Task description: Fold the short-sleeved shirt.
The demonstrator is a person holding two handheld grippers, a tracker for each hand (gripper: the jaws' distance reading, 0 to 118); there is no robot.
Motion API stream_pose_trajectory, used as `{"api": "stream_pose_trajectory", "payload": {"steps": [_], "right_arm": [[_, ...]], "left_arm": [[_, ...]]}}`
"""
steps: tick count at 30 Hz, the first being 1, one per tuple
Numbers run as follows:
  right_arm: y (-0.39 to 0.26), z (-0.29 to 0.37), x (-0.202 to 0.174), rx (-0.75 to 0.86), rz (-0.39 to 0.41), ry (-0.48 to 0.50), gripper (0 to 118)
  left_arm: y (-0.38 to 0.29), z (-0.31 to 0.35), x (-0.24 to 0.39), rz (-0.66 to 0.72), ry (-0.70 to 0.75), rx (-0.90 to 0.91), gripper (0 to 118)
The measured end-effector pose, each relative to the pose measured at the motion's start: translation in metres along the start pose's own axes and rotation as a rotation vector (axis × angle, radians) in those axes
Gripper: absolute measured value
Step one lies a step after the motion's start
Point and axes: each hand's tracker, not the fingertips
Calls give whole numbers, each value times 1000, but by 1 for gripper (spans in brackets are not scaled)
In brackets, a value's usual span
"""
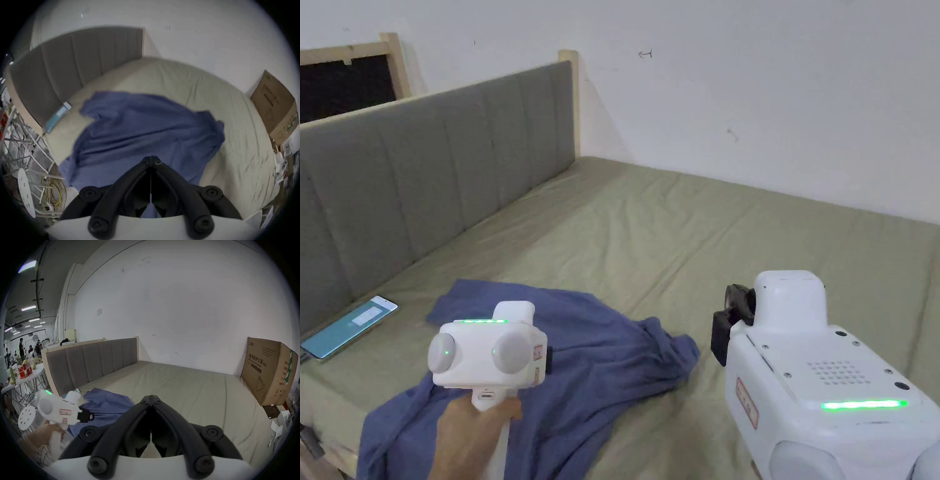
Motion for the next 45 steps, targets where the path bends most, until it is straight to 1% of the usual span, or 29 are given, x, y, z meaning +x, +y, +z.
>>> {"api": "stream_pose_trajectory", "payload": {"steps": [1,2,3,4,5,6,9,11,14,15,16,17,19,20,22,23,24,25,26,28,31,34,37,40,41,43,45], "right_arm": [[-2,-5,0,-11,4,-4,0],[-4,-12,1,-24,6,-8,0],[-6,-18,2,-40,5,-9,0],[-8,-24,3,-52,5,-8,0],[-10,-31,4,-65,6,-9,0],[-13,-38,5,-78,9,-11,0],[-20,-53,8,-106,10,-15,0],[-25,-62,9,-125,8,-17,0],[-33,-72,13,-158,2,-20,0],[-35,-74,15,-166,0,-22,0],[-37,-76,16,-173,0,-24,0],[-39,-78,19,-183,-2,-29,0],[-43,-81,22,-192,-12,-33,0],[-44,-83,24,-203,-24,-36,0],[-46,-84,28,-212,-59,-36,0],[-46,-83,29,-216,-72,-34,0],[-47,-82,30,-217,-76,-34,0],[-48,-81,31,-216,-76,-35,0],[-48,-80,32,-218,-73,-40,0],[-49,-77,36,-220,-72,-47,0],[-47,-70,44,-217,-96,-61,0],[-43,-60,57,-204,-122,-82,0],[-39,-45,70,-185,-133,-108,0],[-34,-26,87,-161,-155,-140,0],[-33,-18,93,-151,-166,-154,0],[-30,-4,105,-135,-182,-183,0],[-27,15,121,-110,-198,-229,0]], "left_arm": [[-3,-9,5,7,17,-1,28],[0,-20,6,4,27,10,53],[3,-31,7,12,17,-11,89],[6,-38,7,24,-10,-36,110],[8,-47,8,47,-29,-53,118],[10,-53,11,67,-33,-48,118],[17,-73,17,67,-55,-60,118],[19,-94,24,25,-46,-105,118],[10,-123,32,-24,7,-194,118],[7,-125,36,-66,31,-186,118],[8,-122,40,-72,46,-168,118],[11,-118,38,-50,37,-168,116],[15,-113,37,-42,45,-145,96],[19,-109,34,-48,47,-142,84],[24,-101,28,-39,56,-124,44],[26,-97,24,-8,72,-111,17],[26,-97,19,15,107,-109,0],[26,-99,13,34,113,-102,0],[25,-101,7,68,22,-131,0],[26,-98,4,66,19,-127,0],[31,-88,4,91,-10,-123,0],[39,-70,8,102,-63,-94,0],[55,-43,20,147,-164,-47,0],[74,-14,50,85,-185,14,0],[77,6,72,57,-221,35,0],[87,27,100,50,-334,84,0],[97,53,143,13,-442,119,0]]}}
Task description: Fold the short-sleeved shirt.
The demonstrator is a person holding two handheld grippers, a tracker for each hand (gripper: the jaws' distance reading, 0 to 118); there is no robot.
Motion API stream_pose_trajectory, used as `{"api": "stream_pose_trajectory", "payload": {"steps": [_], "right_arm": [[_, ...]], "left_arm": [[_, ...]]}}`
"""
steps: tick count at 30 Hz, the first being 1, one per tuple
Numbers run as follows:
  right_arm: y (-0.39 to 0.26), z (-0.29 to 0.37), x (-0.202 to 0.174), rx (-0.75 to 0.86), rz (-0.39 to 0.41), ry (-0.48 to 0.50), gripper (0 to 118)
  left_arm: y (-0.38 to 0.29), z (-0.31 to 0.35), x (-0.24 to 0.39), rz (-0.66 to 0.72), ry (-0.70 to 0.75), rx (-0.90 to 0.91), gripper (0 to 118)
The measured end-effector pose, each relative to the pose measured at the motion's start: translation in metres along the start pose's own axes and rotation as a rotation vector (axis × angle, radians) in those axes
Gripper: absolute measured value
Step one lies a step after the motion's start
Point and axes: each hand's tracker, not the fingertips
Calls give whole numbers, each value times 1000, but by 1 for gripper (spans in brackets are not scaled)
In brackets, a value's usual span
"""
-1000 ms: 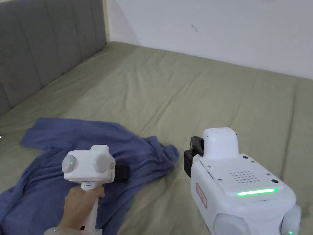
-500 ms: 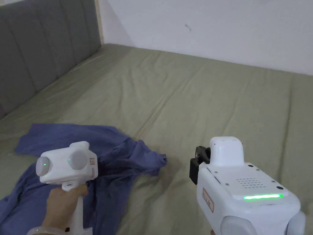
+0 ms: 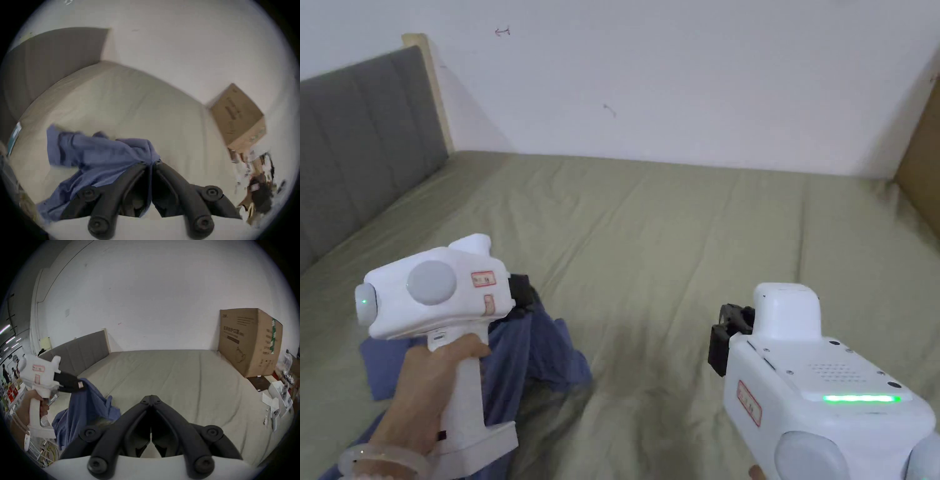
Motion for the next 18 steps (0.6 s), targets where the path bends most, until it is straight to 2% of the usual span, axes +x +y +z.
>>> {"api": "stream_pose_trajectory", "payload": {"steps": [5,8,11,15,18], "right_arm": [[12,40,52,68,-44,-114,0],[16,68,87,107,-63,-209,0],[15,91,123,121,-92,-300,0],[8,117,165,121,-146,-402,0],[-5,126,186,107,-186,-468,0]], "left_arm": [[8,1,133,-191,-206,12,0],[-11,2,204,-258,-369,-10,0],[-46,-3,255,-294,-469,-54,0],[-117,-41,278,-332,-507,-194,0],[-193,-83,274,-367,-437,-383,1]]}}
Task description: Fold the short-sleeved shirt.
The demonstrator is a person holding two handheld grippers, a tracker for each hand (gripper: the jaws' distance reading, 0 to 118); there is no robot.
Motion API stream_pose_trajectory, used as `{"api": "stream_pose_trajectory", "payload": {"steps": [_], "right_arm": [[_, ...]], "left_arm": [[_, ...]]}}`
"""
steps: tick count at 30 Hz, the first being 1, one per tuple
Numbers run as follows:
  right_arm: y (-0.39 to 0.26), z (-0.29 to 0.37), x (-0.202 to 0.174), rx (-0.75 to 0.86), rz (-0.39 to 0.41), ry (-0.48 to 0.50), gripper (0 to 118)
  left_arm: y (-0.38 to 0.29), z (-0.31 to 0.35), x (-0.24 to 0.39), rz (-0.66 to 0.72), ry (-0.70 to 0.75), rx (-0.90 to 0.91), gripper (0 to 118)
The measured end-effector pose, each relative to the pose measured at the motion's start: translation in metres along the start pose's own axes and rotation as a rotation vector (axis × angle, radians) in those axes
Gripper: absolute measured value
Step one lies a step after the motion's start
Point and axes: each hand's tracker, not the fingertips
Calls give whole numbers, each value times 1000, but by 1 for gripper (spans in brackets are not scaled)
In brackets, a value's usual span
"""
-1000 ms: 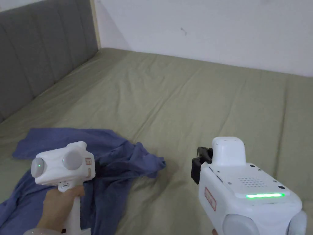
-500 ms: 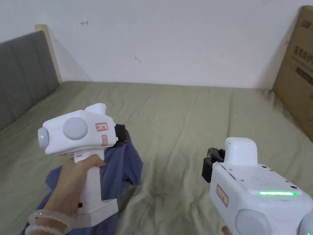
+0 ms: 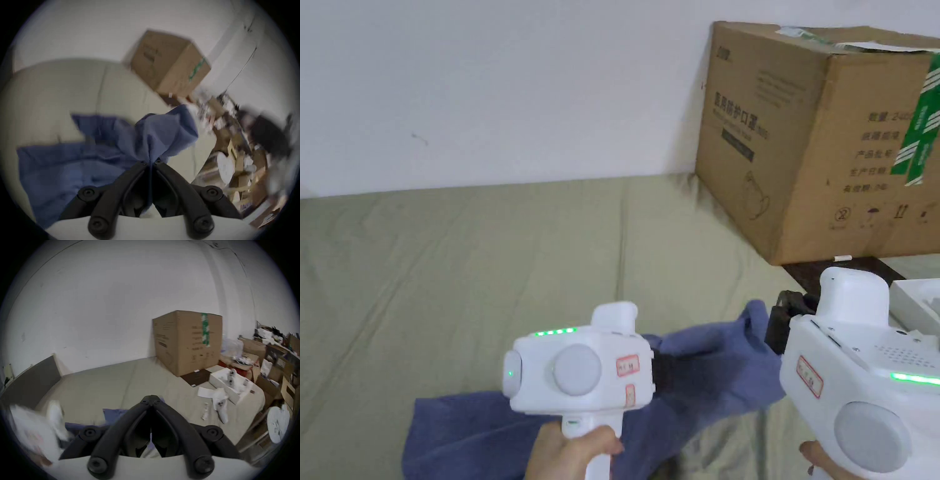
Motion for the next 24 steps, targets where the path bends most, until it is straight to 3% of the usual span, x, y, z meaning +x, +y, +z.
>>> {"api": "stream_pose_trajectory", "payload": {"steps": [5,9,10,11,13,14,15,19,20,21,23,24], "right_arm": [[-17,-7,15,-60,-15,-23,0],[-29,-15,9,-100,3,-23,0],[-31,-17,6,-109,5,-17,0],[-33,-19,3,-118,6,-7,0],[-35,-20,-4,-129,9,17,0],[-36,-20,-8,-133,17,34,0],[-36,-20,-13,-135,27,45,0],[-36,-22,-27,-136,59,72,0],[-36,-22,-30,-138,60,81,0],[-36,-22,-32,-138,59,90,0],[-39,-24,-37,-142,62,101,0],[-41,-26,-40,-148,68,106,0]], "left_arm": [[-97,-78,-6,-57,111,-300,1],[-103,-71,-4,-65,119,-235,3],[-96,-69,-7,-34,102,-248,10],[-91,-66,-10,-11,58,-254,22],[-85,-55,-11,1,44,-235,82],[-76,-49,-9,-9,50,-222,105],[-71,-38,-8,-35,74,-184,118],[-55,7,-23,-61,153,-78,114],[-52,22,-34,-44,165,-53,108],[-50,34,-47,-15,181,-28,85],[-53,52,-74,47,239,-15,19],[-58,57,-90,67,281,-24,2]]}}
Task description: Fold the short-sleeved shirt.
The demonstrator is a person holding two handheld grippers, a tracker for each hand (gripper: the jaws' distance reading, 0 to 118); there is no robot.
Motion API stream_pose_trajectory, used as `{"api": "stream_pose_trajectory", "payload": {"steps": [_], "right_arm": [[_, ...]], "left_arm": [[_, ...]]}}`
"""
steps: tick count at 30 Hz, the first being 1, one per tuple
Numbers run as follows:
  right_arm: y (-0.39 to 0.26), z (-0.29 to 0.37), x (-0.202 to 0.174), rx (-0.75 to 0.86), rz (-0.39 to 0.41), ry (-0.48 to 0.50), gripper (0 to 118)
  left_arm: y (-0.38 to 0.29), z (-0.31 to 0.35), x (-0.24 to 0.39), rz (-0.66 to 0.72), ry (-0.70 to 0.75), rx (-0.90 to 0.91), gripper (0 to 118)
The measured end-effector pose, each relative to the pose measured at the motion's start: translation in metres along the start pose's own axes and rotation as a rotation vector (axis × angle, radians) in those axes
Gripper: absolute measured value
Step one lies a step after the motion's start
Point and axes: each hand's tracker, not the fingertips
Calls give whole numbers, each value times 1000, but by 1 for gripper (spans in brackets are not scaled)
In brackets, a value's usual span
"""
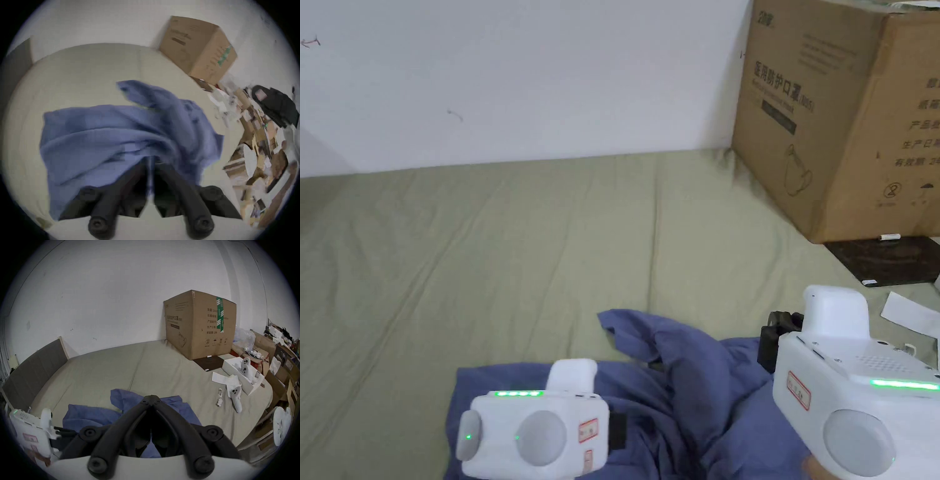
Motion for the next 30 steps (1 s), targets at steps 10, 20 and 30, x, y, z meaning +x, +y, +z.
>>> {"api": "stream_pose_trajectory", "payload": {"steps": [10,20,30], "right_arm": [[-17,-47,-16,-91,17,25,0],[-11,-77,10,-109,1,-19,0],[-18,-90,64,-162,-24,-111,0]], "left_arm": [[0,-5,-104,122,170,-14,34],[94,-77,-180,144,329,-95,105],[90,-73,-143,-5,376,-116,3]]}}
